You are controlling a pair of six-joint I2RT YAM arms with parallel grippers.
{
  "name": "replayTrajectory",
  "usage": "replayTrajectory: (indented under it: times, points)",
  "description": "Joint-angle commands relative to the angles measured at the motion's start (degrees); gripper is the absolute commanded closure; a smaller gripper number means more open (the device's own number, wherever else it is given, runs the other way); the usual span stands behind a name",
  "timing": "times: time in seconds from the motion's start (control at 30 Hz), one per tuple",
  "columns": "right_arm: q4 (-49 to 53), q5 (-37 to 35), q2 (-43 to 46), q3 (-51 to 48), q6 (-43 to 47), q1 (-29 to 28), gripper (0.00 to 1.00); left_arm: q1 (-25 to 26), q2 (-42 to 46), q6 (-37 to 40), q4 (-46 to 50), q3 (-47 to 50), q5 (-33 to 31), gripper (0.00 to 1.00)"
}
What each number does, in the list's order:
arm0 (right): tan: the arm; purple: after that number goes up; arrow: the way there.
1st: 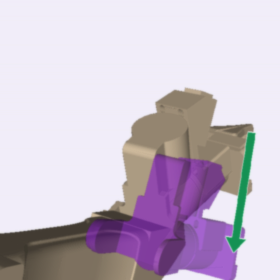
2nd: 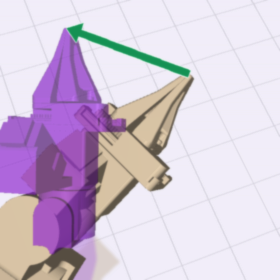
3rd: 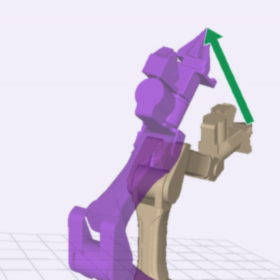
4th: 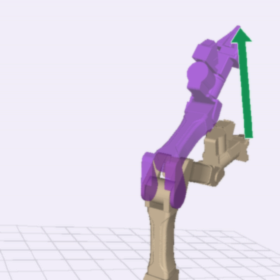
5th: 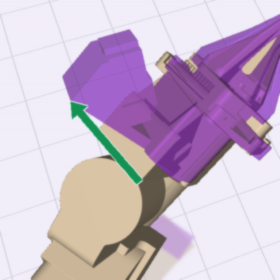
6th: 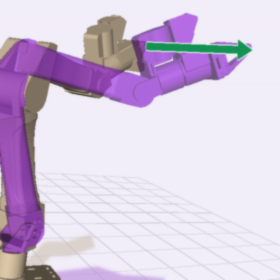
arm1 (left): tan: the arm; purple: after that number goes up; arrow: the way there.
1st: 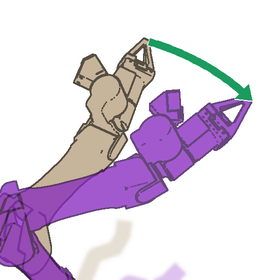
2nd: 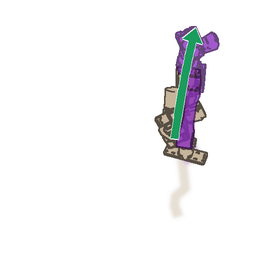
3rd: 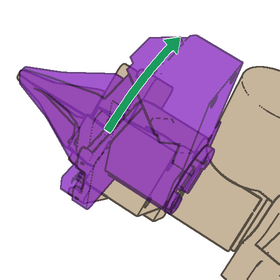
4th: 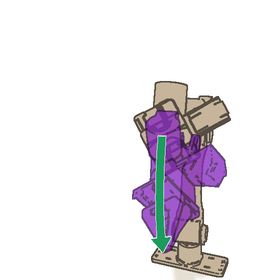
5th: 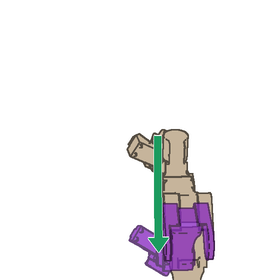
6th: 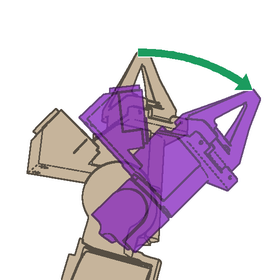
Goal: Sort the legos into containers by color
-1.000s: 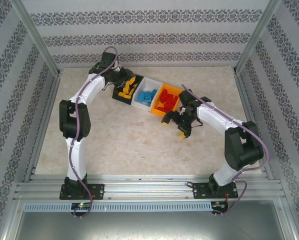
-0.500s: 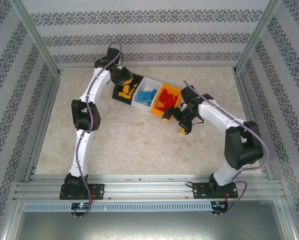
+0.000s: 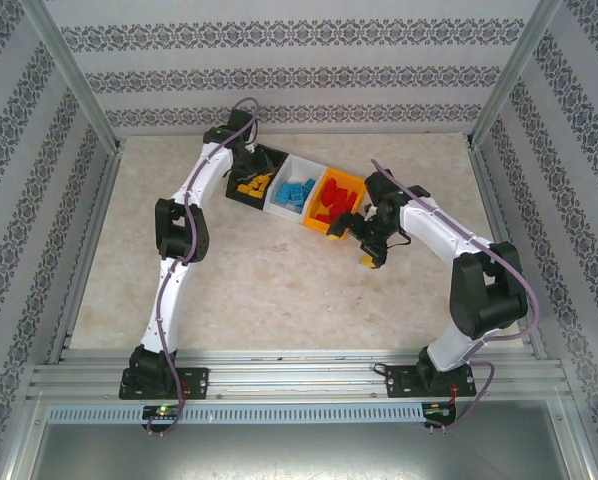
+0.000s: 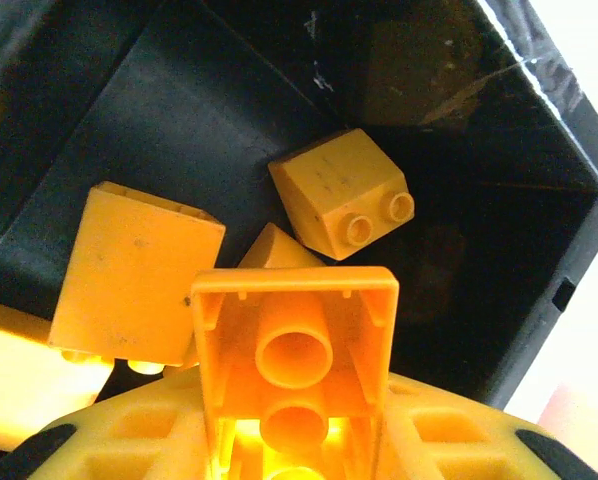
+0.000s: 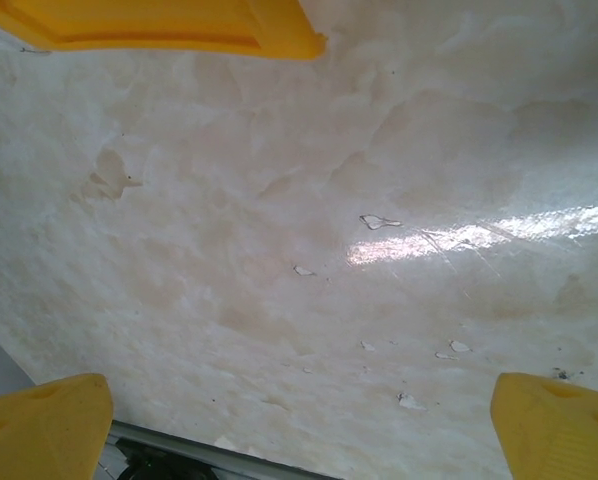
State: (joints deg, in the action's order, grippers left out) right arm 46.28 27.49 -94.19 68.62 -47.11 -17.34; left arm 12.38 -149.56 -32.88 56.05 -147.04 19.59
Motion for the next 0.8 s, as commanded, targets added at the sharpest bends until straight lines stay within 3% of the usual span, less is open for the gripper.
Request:
replayTrajectory:
  times: [0.0,0.3,0.77]
  points:
    - [2.48,-0.99,2.62,-0.13,0.45,0.61,0.02,0.71,-2.26,2.47,-1.77,-2.11,0.29,0.64]
    - [3.12,-1.91,6.42,-2.99,-0.35,0.52,0.02,1.52,-2.37,2.57,-1.84,-2.1,0.43,0.4]
    - [2.1,-2.18,10.9,-6.29,-1.51,-0.16,0.02,1.55,4.19,3.78,0.48,-1.41,-0.52,0.35]
